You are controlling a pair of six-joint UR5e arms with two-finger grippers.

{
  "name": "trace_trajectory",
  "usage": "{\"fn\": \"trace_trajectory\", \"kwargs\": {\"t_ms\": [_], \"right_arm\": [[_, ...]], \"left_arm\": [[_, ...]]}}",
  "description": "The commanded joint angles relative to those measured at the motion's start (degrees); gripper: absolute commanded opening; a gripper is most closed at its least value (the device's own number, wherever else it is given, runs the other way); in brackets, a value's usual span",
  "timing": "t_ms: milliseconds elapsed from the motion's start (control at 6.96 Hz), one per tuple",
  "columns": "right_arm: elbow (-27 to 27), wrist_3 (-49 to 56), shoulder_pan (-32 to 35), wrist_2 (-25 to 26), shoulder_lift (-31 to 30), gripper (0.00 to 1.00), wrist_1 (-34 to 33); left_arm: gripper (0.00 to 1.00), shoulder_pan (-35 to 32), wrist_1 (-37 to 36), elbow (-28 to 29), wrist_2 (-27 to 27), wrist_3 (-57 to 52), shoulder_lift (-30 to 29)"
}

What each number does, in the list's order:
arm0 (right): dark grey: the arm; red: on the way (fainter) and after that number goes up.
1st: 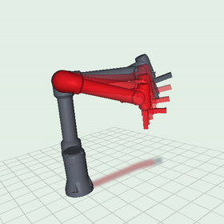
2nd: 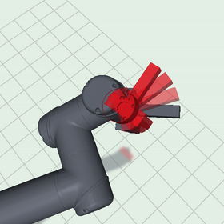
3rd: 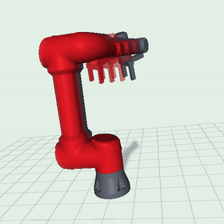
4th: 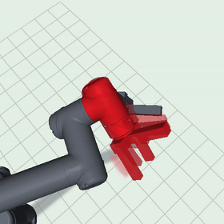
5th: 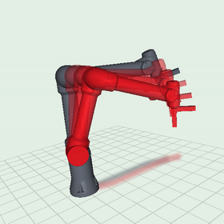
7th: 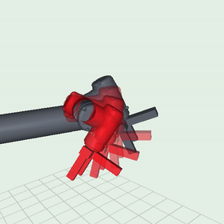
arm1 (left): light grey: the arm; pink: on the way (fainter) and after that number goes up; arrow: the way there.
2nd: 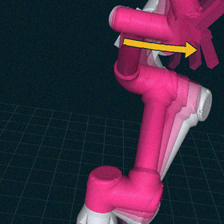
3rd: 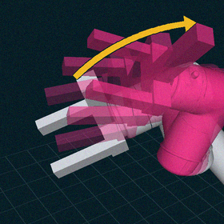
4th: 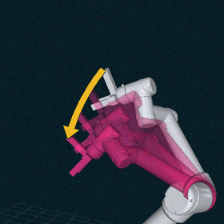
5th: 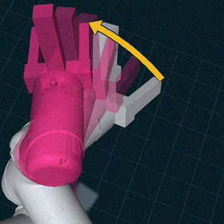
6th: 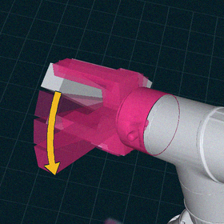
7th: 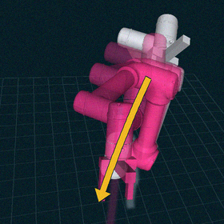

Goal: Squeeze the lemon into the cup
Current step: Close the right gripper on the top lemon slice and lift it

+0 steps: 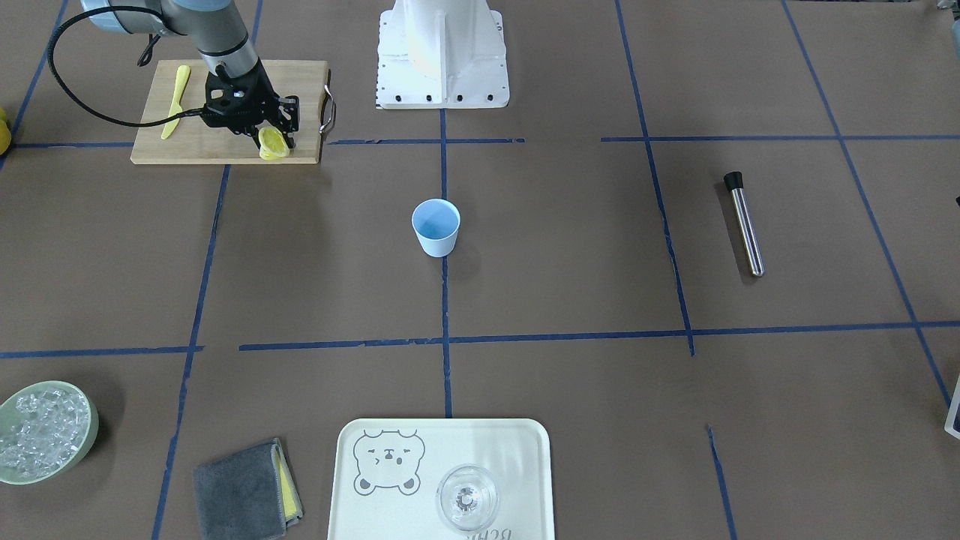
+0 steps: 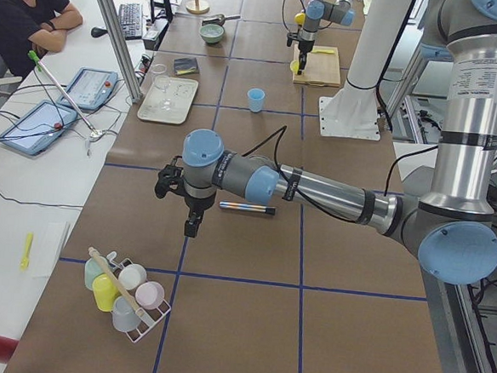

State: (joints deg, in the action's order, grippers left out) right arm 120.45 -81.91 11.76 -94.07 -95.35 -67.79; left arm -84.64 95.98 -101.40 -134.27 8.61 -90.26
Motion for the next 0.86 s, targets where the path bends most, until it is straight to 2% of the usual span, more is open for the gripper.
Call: {"fn": "trace_trajectory", "kwargs": {"t_ms": [0, 718], "right_arm": [[0.2, 0.0, 0.5, -0.1, 0.0, 0.47, 0.0], [1.9, 0.0, 1.2, -0.1, -0.2, 0.47, -0.1]], "left_arm": [[1.00, 0.0, 0.0, 0.0, 0.0, 0.0, 0.0], [1.00, 0.0, 0.0, 0.1, 0.1, -0.2, 0.0]]}}
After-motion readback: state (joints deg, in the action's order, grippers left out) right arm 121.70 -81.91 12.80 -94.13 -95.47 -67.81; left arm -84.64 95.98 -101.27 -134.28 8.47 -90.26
